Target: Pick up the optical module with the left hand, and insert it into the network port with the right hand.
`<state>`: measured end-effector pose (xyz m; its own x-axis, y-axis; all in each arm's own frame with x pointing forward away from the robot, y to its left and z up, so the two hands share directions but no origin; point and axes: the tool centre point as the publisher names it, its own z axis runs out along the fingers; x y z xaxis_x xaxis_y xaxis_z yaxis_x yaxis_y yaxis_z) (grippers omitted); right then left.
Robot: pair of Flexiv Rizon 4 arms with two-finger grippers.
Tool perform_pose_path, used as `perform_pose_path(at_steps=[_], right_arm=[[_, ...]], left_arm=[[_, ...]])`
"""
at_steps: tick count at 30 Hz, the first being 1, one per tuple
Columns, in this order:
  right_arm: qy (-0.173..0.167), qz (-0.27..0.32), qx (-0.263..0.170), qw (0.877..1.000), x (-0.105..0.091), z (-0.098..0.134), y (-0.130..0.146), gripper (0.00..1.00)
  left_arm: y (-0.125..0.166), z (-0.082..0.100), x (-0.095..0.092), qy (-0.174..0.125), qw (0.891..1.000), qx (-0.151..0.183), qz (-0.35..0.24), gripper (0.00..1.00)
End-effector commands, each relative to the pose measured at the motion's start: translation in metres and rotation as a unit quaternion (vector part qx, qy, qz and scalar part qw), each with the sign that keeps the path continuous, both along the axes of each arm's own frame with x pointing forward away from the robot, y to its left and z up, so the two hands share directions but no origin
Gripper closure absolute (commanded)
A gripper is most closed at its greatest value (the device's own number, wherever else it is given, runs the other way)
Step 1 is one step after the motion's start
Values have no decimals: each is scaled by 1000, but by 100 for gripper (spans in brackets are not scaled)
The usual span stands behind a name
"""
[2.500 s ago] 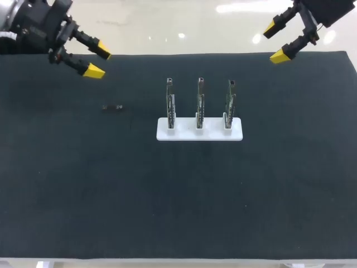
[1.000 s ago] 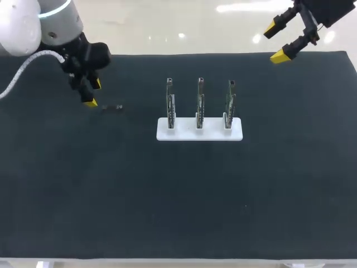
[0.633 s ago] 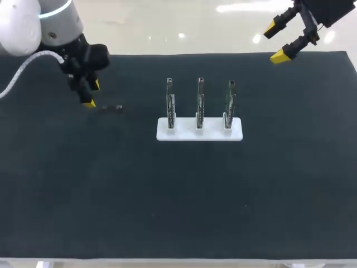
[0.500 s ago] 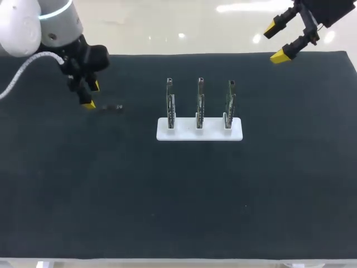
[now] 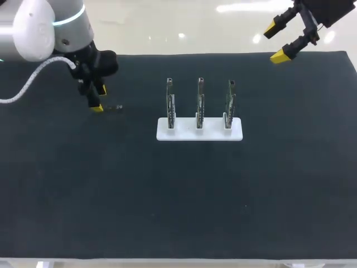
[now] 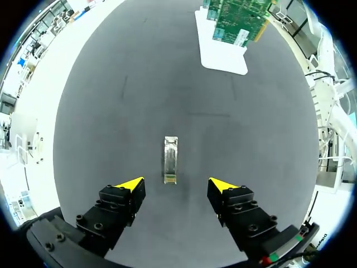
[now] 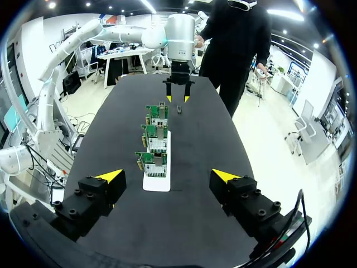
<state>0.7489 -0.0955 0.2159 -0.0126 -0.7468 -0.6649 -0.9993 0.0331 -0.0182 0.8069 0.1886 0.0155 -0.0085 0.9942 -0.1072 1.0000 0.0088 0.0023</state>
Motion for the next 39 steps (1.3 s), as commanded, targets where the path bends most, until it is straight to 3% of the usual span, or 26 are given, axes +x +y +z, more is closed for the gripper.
perform_pose_path(at_steps=[1,5,37,39], right_arm=[[0,1,1,1000,1,0,0,0],[0,1,1,1000,1,0,0,0],[0,1,1,1000,1,0,0,0],[0,1,1,1000,1,0,0,0]], left_arm=[[-4,-5,8,8,1000,2,-2,0],[-9,-15,10,9,1000,1,-5,0],[-4,-31,10,-9,1000,10,4,0],[-9,-39,11,-10,1000,10,4,0]])
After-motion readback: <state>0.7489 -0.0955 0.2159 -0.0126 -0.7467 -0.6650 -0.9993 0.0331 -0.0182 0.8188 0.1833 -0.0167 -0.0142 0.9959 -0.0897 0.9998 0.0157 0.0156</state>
